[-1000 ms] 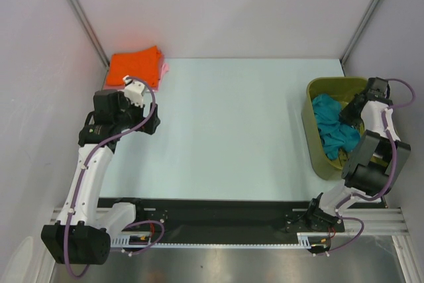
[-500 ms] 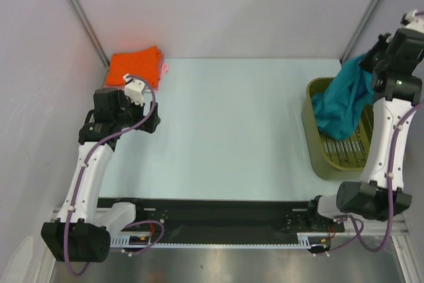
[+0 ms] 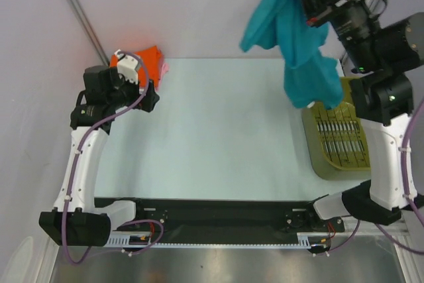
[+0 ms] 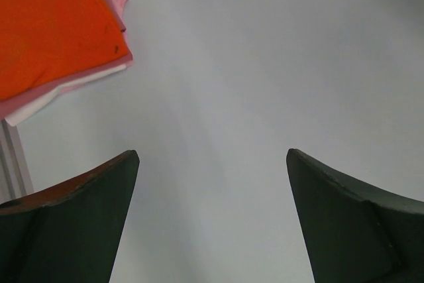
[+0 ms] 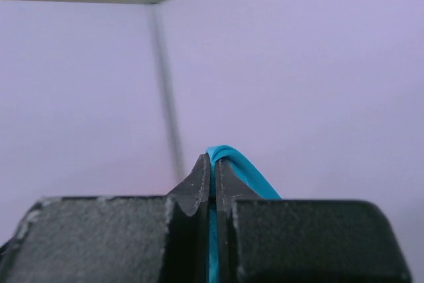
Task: Fold and stack the t-shirts
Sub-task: Move the tshirt to the center of the board
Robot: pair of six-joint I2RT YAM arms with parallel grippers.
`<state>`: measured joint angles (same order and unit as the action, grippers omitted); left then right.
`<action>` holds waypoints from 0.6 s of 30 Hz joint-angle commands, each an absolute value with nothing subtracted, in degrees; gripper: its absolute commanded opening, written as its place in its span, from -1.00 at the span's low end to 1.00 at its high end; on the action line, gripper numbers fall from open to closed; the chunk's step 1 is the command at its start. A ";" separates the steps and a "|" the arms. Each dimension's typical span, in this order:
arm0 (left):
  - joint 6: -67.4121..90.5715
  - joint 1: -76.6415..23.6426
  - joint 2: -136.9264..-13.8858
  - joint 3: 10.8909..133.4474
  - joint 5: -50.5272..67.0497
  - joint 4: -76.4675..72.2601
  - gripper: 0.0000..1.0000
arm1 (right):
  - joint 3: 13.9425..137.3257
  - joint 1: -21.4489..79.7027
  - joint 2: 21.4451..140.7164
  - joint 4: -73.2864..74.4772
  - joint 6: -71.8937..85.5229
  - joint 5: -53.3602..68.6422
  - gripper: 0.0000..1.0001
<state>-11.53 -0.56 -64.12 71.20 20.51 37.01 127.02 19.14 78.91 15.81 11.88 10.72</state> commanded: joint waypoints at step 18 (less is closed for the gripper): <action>-12.91 -0.26 -70.75 79.31 20.74 38.76 1.00 | 106.90 31.20 91.92 2.28 14.16 17.59 -1.00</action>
<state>-11.66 -0.56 -71.55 83.09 21.19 38.50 112.25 31.03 88.49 1.02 18.41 21.19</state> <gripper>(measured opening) 0.996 0.022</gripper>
